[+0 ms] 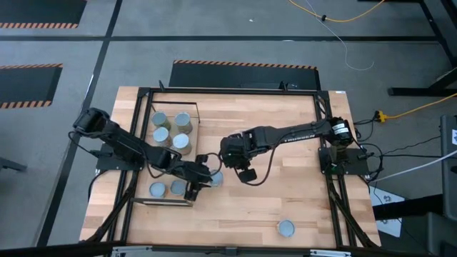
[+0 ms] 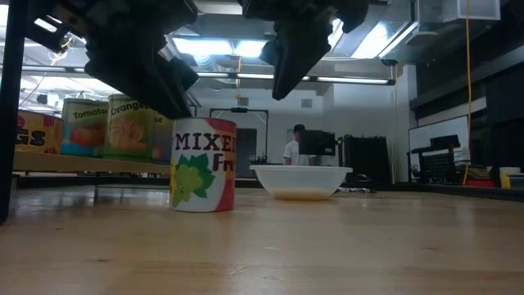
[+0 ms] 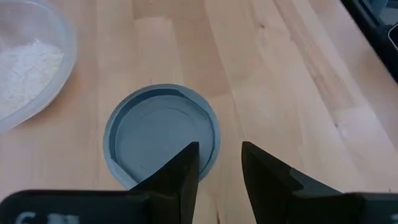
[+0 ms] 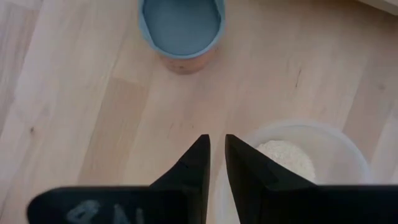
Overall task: Pick and place cans onto a shelf
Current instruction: Put the canned mixed fruits on the shelf
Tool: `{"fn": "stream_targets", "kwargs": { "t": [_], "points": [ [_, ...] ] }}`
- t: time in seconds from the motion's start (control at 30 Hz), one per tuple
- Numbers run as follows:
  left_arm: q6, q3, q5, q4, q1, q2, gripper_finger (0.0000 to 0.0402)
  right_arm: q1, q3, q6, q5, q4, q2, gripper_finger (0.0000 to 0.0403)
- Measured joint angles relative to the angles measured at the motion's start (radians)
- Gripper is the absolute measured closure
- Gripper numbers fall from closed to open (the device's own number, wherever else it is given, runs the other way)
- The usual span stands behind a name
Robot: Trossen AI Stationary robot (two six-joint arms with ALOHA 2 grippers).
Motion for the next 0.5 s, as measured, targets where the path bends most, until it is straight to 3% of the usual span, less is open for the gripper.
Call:
{"fn": "stream_targets", "kwargs": {
  "t": [0.5],
  "points": [
    [0.021, 0.0, -0.048, -0.004, 0.0, 0.014, 0.0288, 0.003, 0.0, 0.029, -0.001, 0.002, 0.0, 0.0347]
  ]
}}
